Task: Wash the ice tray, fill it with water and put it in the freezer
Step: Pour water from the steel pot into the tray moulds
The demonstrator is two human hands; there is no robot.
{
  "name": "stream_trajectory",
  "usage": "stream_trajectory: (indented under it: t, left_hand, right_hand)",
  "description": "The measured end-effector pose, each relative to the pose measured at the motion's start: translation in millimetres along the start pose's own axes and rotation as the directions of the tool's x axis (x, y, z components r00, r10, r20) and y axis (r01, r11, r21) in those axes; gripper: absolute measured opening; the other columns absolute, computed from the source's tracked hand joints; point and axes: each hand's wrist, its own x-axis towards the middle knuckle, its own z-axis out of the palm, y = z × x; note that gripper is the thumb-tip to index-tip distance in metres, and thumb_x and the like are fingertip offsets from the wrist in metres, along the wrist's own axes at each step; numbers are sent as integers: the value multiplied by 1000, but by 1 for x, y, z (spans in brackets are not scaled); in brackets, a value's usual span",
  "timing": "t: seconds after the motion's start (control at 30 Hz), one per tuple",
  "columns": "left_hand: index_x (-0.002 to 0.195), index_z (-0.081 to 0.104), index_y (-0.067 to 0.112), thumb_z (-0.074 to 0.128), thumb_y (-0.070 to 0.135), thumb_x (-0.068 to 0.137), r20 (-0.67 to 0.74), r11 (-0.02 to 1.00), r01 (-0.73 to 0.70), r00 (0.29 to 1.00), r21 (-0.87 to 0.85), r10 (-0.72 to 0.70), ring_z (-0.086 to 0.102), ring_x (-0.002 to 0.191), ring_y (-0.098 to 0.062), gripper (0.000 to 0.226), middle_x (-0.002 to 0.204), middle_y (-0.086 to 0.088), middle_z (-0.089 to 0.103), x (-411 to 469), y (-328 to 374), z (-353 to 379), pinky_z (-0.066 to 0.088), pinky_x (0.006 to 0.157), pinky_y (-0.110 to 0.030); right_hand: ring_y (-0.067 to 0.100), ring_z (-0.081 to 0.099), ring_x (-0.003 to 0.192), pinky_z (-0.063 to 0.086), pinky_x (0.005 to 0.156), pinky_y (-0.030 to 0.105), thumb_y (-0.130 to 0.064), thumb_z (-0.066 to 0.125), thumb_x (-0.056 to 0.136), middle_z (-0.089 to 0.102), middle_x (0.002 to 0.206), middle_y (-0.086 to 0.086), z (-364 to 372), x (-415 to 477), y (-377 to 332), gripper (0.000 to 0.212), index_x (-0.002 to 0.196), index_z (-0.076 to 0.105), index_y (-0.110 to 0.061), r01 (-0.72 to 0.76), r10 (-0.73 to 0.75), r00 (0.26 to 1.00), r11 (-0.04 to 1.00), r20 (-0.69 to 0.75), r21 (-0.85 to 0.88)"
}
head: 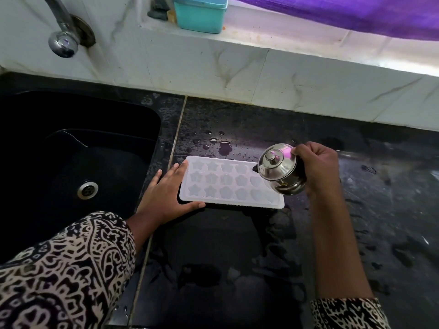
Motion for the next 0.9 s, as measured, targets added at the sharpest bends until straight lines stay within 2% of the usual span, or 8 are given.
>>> stream_trajectory:
  t: [0.23, 0.43, 0.57, 0.8, 0.9]
  left_hand:
    - [156, 2, 26, 25, 99, 59, -11, 1000, -6, 1000, -5, 6, 9, 148, -5, 123, 162, 8, 17, 0, 0, 0, 4, 122, -39]
    - [156, 2, 25, 26, 99, 59, -14, 1000, -7, 1000, 0, 7, 9, 148, -5, 123, 162, 7, 18, 0, 0, 1, 4, 122, -39]
    - [156, 1, 26, 25, 99, 59, -8, 1000, -6, 1000, -4, 6, 8, 148, -5, 124, 162, 8, 16, -1, 0, 0, 4, 122, -39]
    - [155, -1, 27, 24, 99, 58, 1, 1000, -2, 1000, 8, 2, 6, 148, -3, 123, 162, 10, 13, 0, 0, 0, 1, 121, -36]
    - [156, 1, 26, 32, 96, 60, -4, 1000, -4, 1000, -3, 4, 6, 148, -3, 123, 162, 10, 14, 0, 1, -1, 1, 122, -37]
  right_hand:
    - [10, 36, 47, 36, 43, 15, -5, 60, 78, 39, 50, 1, -2, -2, -1, 32, 53, 42, -14, 1, 0, 1000, 999, 12, -33]
    - [8, 38, 46, 37, 45, 16, -6, 61, 78, 40, 46, -5, -1, -2, -3, 33, 52, 42, -15, -3, 4, 1000, 999, 15, -38]
    - [10, 39, 48, 39, 48, 18, -7, 61, 79, 41, 51, 0, 1, -3, -3, 32, 54, 43, -15, -8, 9, 1000, 999, 18, -42]
    - [6, 38, 44, 39, 45, 14, -6, 61, 79, 41, 51, 0, 4, -3, -5, 32, 54, 43, -14, -7, 8, 1000, 999, 17, -45]
    - [10, 38, 49, 39, 49, 20, -6, 60, 79, 40, 54, 4, 4, -3, -5, 30, 55, 43, -12, -10, 11, 1000, 999, 20, -45]
